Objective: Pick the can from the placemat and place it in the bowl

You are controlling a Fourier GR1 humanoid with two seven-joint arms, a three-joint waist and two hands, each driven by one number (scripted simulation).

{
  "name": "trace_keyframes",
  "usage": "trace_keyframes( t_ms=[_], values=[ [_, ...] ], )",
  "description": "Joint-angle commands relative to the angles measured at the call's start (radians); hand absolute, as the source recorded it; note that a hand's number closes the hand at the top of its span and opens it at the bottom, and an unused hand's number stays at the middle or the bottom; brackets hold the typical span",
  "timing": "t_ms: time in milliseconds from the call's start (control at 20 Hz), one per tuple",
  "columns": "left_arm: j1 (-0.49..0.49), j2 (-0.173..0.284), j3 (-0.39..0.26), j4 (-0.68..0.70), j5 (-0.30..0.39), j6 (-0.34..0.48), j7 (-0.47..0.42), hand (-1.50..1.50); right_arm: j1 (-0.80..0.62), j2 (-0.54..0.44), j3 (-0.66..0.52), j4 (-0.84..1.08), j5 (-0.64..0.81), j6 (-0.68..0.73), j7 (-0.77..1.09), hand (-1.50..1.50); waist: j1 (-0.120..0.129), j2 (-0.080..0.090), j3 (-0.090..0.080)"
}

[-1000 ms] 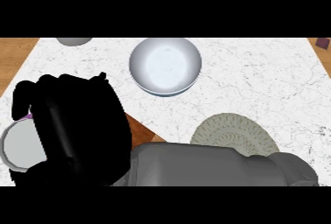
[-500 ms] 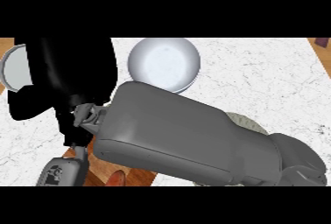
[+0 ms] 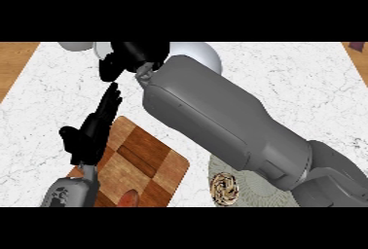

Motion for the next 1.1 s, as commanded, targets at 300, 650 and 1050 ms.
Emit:
trace_keyframes(
  t_ms=[300,650,1050],
  values=[
    [-0.036,0.004,0.009,0.007,-0.003,-0.004,0.014,0.00,0.070,0.029,-0.070,0.341,0.066,-0.091,-0.251,1.50,0.008,0.005,0.000],
    [-0.043,0.033,0.041,0.008,0.025,-0.036,0.016,0.00,0.126,-0.015,-0.195,0.490,-0.022,-0.014,-0.482,1.50,0.017,0.015,0.001],
    [-0.054,-0.021,0.004,0.025,-0.018,0.014,0.004,0.00,0.166,0.002,-0.341,0.538,-0.149,0.106,-0.701,-1.50,0.016,0.013,0.001]
  ],
)
